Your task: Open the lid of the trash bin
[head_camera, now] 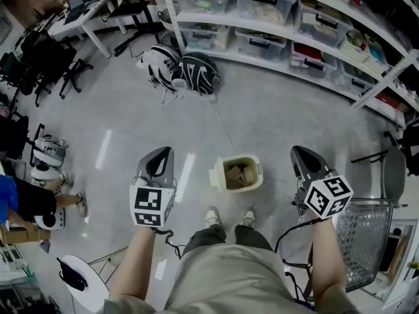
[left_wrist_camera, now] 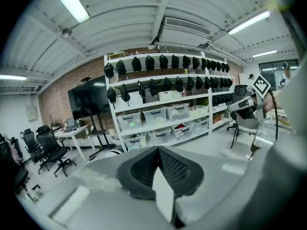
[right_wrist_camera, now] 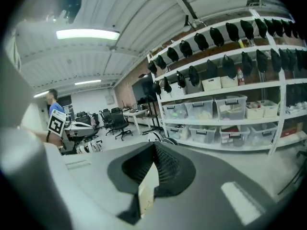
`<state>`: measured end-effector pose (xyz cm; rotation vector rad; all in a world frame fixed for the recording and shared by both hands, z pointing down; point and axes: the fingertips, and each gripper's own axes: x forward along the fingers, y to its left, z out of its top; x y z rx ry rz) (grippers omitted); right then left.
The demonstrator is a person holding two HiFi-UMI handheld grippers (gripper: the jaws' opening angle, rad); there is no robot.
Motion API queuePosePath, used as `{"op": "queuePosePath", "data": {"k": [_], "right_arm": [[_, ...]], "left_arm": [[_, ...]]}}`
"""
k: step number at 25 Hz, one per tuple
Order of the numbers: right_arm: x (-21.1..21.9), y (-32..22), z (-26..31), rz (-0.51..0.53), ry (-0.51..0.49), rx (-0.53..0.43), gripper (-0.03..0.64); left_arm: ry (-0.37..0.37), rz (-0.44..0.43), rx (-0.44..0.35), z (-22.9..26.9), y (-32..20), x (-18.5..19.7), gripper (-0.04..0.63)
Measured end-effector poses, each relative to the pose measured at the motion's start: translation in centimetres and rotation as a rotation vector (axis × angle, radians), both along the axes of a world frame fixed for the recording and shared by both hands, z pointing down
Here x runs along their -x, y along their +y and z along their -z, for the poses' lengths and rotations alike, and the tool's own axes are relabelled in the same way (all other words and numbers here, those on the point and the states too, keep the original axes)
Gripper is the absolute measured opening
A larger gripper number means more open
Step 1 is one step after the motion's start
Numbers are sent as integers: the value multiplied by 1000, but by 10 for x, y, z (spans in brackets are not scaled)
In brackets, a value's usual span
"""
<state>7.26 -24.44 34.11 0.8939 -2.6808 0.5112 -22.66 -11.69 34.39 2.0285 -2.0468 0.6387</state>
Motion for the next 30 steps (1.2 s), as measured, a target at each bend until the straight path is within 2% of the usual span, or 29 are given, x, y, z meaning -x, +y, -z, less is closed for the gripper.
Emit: {"op": "queuePosePath", "data": {"k": [9, 12, 14, 22, 26, 30], "right_arm": [[14, 19, 115, 46, -88, -179, 3], [22, 27, 148, 74, -107, -247, 3], [24, 31, 167, 81, -119, -292, 3], [18, 45, 223, 92, -181, -421, 2], [20, 47, 228, 110, -185, -437, 3], [26, 46, 224, 128, -187, -426, 2]], "left_arm": [[-46, -62, -180, 108, -6, -28, 2], [-27, -47, -247, 142, -7, -35, 2], [-43, -39, -278, 159, -6, -38, 2], [-89, -50, -327, 191, 0, -50, 2], [-65, -36, -350, 200, -1, -46, 2], [-78, -41, -352, 203, -2, -46, 2]]}}
